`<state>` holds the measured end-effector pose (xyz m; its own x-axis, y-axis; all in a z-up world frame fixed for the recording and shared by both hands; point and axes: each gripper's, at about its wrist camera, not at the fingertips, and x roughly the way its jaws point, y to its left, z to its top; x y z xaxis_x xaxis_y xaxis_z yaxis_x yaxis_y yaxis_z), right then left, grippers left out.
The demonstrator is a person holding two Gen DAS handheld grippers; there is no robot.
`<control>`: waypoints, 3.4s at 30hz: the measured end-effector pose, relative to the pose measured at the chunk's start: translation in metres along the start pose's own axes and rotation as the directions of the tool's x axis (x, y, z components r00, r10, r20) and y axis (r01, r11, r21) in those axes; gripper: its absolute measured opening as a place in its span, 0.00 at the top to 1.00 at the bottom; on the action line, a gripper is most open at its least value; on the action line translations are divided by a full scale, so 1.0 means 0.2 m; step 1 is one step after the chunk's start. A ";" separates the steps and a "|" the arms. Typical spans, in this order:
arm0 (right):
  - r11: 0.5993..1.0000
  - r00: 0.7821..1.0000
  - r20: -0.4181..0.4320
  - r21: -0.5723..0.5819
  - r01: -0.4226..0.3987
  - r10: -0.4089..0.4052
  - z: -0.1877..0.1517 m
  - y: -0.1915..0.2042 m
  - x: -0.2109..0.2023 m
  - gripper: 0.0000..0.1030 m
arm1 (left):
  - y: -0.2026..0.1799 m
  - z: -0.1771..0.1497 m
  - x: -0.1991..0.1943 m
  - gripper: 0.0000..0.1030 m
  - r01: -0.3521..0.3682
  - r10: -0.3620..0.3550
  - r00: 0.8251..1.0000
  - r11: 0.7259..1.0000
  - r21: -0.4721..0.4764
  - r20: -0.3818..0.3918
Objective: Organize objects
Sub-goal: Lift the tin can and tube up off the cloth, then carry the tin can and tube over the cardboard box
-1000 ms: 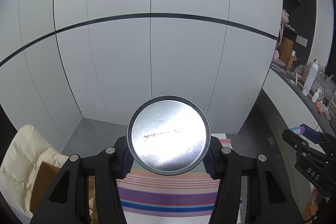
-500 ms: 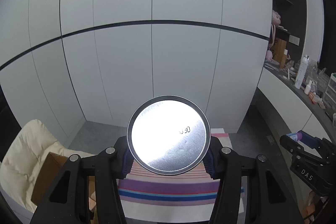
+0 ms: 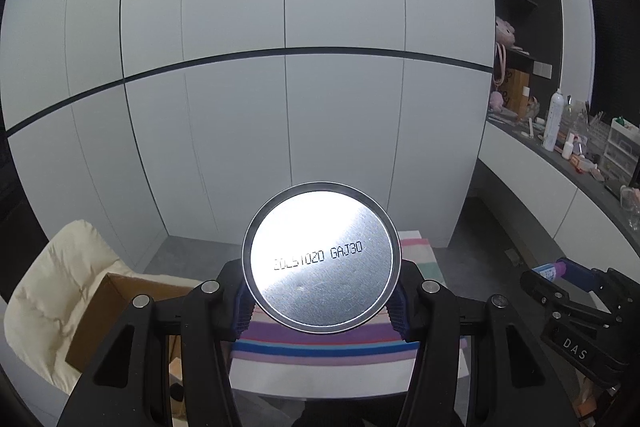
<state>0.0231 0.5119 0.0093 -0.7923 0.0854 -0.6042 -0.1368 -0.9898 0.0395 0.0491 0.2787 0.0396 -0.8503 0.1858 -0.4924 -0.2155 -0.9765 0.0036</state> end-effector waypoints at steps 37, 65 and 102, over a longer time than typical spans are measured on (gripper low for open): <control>0.999 0.988 -0.148 0.034 -0.040 0.044 -0.53 -0.05 -0.24 0.42 | 0.19 -0.47 -0.15 0.47 0.020 -0.034 0.987 0.995 -0.093 -0.157; 0.831 0.874 -0.274 -0.291 -0.473 0.402 -0.54 1.00 0.00 0.42 | 1.05 -0.80 -0.43 0.47 -0.383 0.315 0.919 0.858 -0.342 -0.238; 0.655 0.816 -0.368 -0.487 -0.577 0.446 -0.45 2.08 0.80 0.00 | 1.72 -0.75 0.24 0.00 -0.589 0.476 0.808 0.685 -0.429 -0.347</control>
<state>-0.1070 0.1039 -0.1420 -0.4889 -0.4135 -0.7681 0.6574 -0.7535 -0.0128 0.0052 -0.0642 -0.1128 -0.6227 -0.3530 -0.6983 0.5590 -0.8251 -0.0814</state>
